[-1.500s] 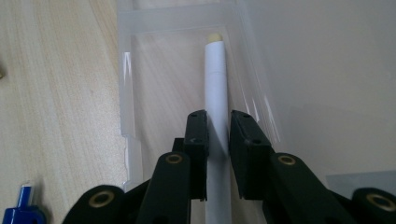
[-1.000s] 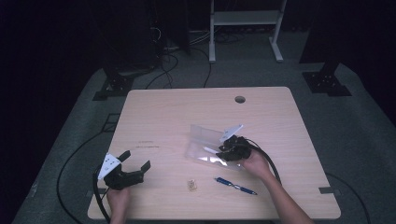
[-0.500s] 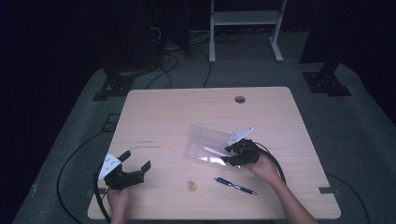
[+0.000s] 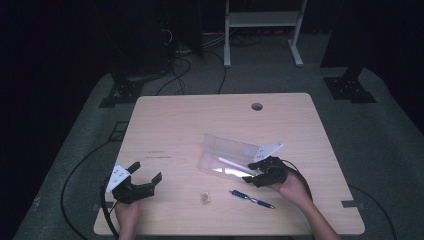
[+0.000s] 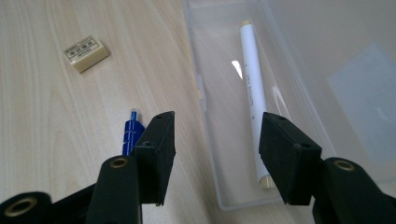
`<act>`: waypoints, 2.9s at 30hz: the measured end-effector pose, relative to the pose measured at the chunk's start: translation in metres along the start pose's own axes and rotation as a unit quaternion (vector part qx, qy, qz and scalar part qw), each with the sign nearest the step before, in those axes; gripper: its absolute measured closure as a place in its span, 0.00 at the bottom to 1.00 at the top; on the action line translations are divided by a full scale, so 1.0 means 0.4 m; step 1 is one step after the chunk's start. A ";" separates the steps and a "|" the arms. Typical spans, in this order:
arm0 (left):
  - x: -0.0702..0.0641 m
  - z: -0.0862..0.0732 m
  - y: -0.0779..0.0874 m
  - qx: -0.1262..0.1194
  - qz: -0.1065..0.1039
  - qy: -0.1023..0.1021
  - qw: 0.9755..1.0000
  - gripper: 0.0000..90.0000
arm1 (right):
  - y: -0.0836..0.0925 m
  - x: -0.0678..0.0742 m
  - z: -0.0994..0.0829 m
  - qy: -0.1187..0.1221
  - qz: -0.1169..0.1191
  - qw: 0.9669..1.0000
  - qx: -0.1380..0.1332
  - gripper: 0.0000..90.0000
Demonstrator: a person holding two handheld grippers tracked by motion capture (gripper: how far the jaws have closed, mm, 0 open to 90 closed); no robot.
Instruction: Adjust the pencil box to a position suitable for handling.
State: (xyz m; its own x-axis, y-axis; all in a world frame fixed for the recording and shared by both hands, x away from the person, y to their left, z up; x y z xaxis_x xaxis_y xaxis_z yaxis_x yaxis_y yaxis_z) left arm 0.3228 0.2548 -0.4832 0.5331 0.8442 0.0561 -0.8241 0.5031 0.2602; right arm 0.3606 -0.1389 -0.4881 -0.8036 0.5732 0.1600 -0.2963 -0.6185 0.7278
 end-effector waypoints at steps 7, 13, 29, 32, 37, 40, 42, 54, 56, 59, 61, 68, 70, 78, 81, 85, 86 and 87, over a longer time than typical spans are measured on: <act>0.001 0.000 0.000 0.000 0.000 0.001 1.000 0.01 | 0.022 0.009 -0.029 -0.007 0.005 1.000 -0.004 0.46; 0.000 -0.001 -0.002 0.002 -0.001 -0.001 1.000 0.01 | 0.037 0.016 -0.055 -0.011 0.006 1.000 -0.009 0.45; -0.001 -0.002 -0.002 0.002 -0.001 0.000 1.000 0.01 | 0.056 0.032 -0.095 -0.011 0.006 1.000 -0.009 0.45; -0.002 -0.002 -0.002 0.003 -0.001 0.000 1.000 0.01 | 0.056 0.035 -0.106 -0.012 0.007 1.000 -0.006 0.45; -0.003 -0.001 -0.003 0.002 -0.001 -0.001 1.000 0.01 | 0.058 0.044 -0.120 -0.011 0.009 1.000 -0.007 0.46; -0.003 0.001 -0.004 0.000 -0.001 -0.001 1.000 0.01 | 0.061 0.051 -0.126 -0.010 0.011 1.000 -0.010 0.46; -0.001 0.001 -0.004 0.001 -0.001 -0.002 1.000 0.01 | 0.062 0.054 -0.129 -0.007 0.011 1.000 -0.009 0.47; -0.002 0.004 0.000 -0.003 -0.002 -0.003 1.000 0.01 | 0.041 0.082 -0.154 -0.005 0.021 1.000 0.001 0.50; -0.002 0.004 0.000 -0.003 -0.002 -0.003 1.000 0.01 | 0.039 0.086 -0.154 -0.003 0.021 1.000 0.003 0.52; -0.002 0.004 0.000 -0.002 -0.002 -0.003 1.000 0.01 | 0.036 0.089 -0.154 -0.002 0.022 1.000 0.003 0.53; -0.002 0.005 0.000 -0.002 -0.002 -0.003 1.000 0.01 | 0.034 0.092 -0.155 -0.002 0.022 1.000 0.007 0.54; -0.002 0.006 0.000 -0.003 -0.002 -0.003 1.000 0.01 | 0.021 0.100 -0.162 0.007 0.018 1.000 0.016 0.60; -0.002 0.006 0.001 -0.004 -0.002 -0.003 1.000 0.01 | 0.022 0.100 -0.161 0.007 0.017 1.000 0.014 0.63; -0.001 0.005 0.000 -0.003 -0.001 -0.002 1.000 0.01 | 0.019 0.103 -0.160 0.008 0.017 1.000 0.016 0.69; 0.001 0.005 0.001 -0.005 0.000 -0.003 1.000 0.01 | 0.015 0.106 -0.161 0.014 0.015 1.000 0.018 0.72; 0.001 0.005 0.002 -0.005 0.000 -0.002 1.000 0.01 | 0.014 0.107 -0.161 0.017 0.013 1.000 0.020 0.77; 0.001 0.005 0.002 -0.005 0.000 -0.002 1.000 0.01 | 0.014 0.107 -0.161 0.017 0.014 1.000 0.021 0.77; 0.001 0.005 0.001 -0.005 0.000 -0.002 1.000 0.01 | 0.014 0.107 -0.161 0.017 0.014 1.000 0.021 0.78</act>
State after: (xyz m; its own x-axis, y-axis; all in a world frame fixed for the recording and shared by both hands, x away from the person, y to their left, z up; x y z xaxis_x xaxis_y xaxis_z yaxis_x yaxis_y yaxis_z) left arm 0.3230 0.2550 -0.4811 0.5341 0.8434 0.0591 -0.8257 0.5053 0.2510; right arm 0.2913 -0.1525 -0.5203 -0.8287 0.5371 0.1573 -0.2530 -0.6103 0.7507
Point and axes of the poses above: each handheld gripper's, and its own axes: y roughly backward along the jaws, z roughly out of its top, x roughly to its left, the point moved 5 cm from there along -y, roughly forward along the jaws, and after that the axes turned 10 degrees about -y, right-handed, at the moved point
